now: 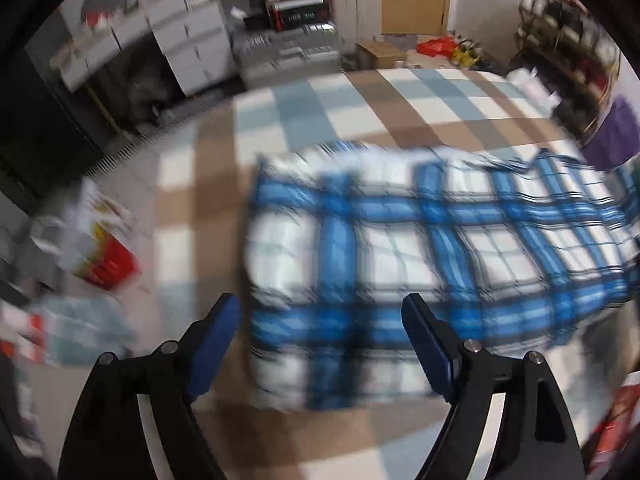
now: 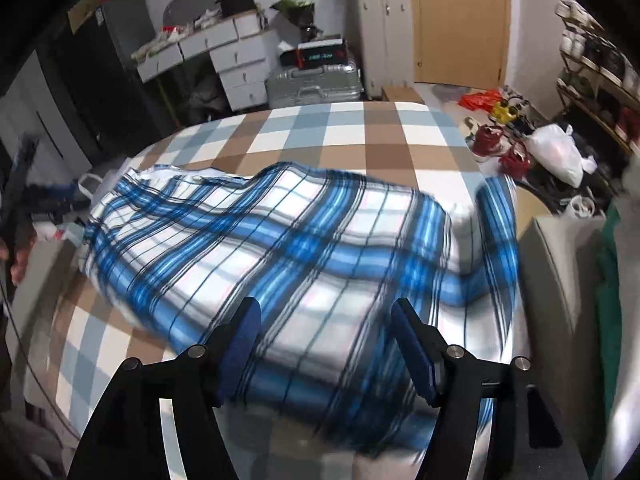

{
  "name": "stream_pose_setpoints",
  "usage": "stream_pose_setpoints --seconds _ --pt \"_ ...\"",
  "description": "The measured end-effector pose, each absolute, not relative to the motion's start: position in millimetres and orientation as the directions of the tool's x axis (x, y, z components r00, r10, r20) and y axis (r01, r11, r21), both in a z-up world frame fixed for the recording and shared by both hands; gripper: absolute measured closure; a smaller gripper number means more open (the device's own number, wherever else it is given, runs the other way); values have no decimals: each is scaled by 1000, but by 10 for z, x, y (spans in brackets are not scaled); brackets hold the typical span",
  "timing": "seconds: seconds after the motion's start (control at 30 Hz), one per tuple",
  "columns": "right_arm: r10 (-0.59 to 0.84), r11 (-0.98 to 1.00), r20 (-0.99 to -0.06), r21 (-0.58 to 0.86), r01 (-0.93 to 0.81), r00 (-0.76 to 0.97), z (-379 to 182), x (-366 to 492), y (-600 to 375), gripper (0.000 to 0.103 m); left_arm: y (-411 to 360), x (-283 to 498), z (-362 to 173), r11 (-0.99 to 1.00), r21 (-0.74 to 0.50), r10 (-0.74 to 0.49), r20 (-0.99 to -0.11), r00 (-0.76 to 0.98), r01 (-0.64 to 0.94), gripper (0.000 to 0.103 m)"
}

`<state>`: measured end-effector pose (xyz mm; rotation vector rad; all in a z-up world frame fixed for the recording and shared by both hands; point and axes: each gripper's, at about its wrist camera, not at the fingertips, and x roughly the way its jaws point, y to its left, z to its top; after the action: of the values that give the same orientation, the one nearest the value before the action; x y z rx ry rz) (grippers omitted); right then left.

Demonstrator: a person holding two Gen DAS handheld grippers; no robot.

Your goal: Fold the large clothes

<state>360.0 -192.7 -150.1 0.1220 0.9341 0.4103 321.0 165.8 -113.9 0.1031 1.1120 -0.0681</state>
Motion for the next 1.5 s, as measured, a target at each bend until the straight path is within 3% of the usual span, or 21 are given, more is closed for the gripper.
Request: stream_pose_setpoints --seconds 0.1,0.17,0.23,0.33,0.4,0.43,0.47,0.67,0.77,0.87,0.97,1.03,1.1,1.2,1.23,1.27,1.3,1.33,1.37,1.5 --pt "425 903 -753 318 -287 503 -1528 3608 -1763 34 1355 3135 -1057 987 -66 -129 -865 484 146 23" --pt "461 885 -734 336 -323 499 -1468 3632 -1540 34 948 3106 -1003 967 -79 -197 -839 507 244 23" --pt "438 894 -738 298 -335 513 -1456 3668 -1317 36 624 3175 -1154 960 -26 -160 -866 474 278 23" --pt "262 947 -851 137 -289 454 -1844 3893 -1022 37 463 3419 -1656 973 31 -54 -934 354 230 22" --pt "219 949 -866 83 -303 449 -2057 3969 -993 37 592 3539 -1846 987 -40 -88 -946 312 158 17" --pt "213 947 -851 57 -318 479 -2047 3958 -985 37 615 3568 -1846 989 -32 -78 -941 329 143 7" --pt "214 946 -851 58 -318 481 -2054 3975 -988 37 629 3592 -1866 990 -21 -65 -943 325 137 4" --pt "261 947 -813 110 -302 520 -1782 3745 -1285 35 995 3508 -1466 995 21 -23 -901 434 98 4" --pt "249 956 -772 102 -274 585 -1647 3439 -1635 34 1436 3443 -1239 996 91 84 -845 528 -12 4" --pt "204 975 -728 92 -201 654 -1572 3181 -2028 26 1890 3446 -1307 990 53 109 -869 483 -127 4" --pt "145 989 -731 91 -115 667 -1648 3069 -2307 9 2176 3484 -1563 977 -76 9 -918 396 -199 4" --pt "161 987 -759 123 -103 631 -1761 3148 -2341 9 2152 3534 -1770 972 -155 -91 -942 323 -178 5" --pt "220 975 -796 193 -107 564 -1906 3246 -2356 9 1960 3543 -1821 991 -89 -51 -945 324 -103 6" --pt "281 959 -823 263 -109 493 -2043 3413 -2315 13 1673 3525 -1817 1000 4 0 -946 325 12 25" --pt "294 955 -824 277 -109 484 -2062 3455 -2304 17 1633 3518 -1795 1000 -5 -12 -944 329 22 39" --pt "324 945 -820 306 -117 471 -2082 3499 -2298 33 1621 3516 -1767 1000 -11 -15 -945 326 17 64" --pt "336 940 -807 316 -125 486 -2063 3523 -2300 56 1614 3508 -1744 1000 -12 -15 -946 323 11 80" --pt "368 928 -800 346 -136 473 -2068 3553 -2297 72 1616 3490 -1730 999 -34 -35 -952 303 6 95" --pt "393 917 -798 376 -133 457 -2082 3567 -2300 85 1595 3463 -1745 999 -44 -43 -956 291 4 95" --pt "390 920 -787 352 -171 478 -1969 3394 -2286 94 1520 3247 -1721 1000 -8 -15 -962 274 26 96"
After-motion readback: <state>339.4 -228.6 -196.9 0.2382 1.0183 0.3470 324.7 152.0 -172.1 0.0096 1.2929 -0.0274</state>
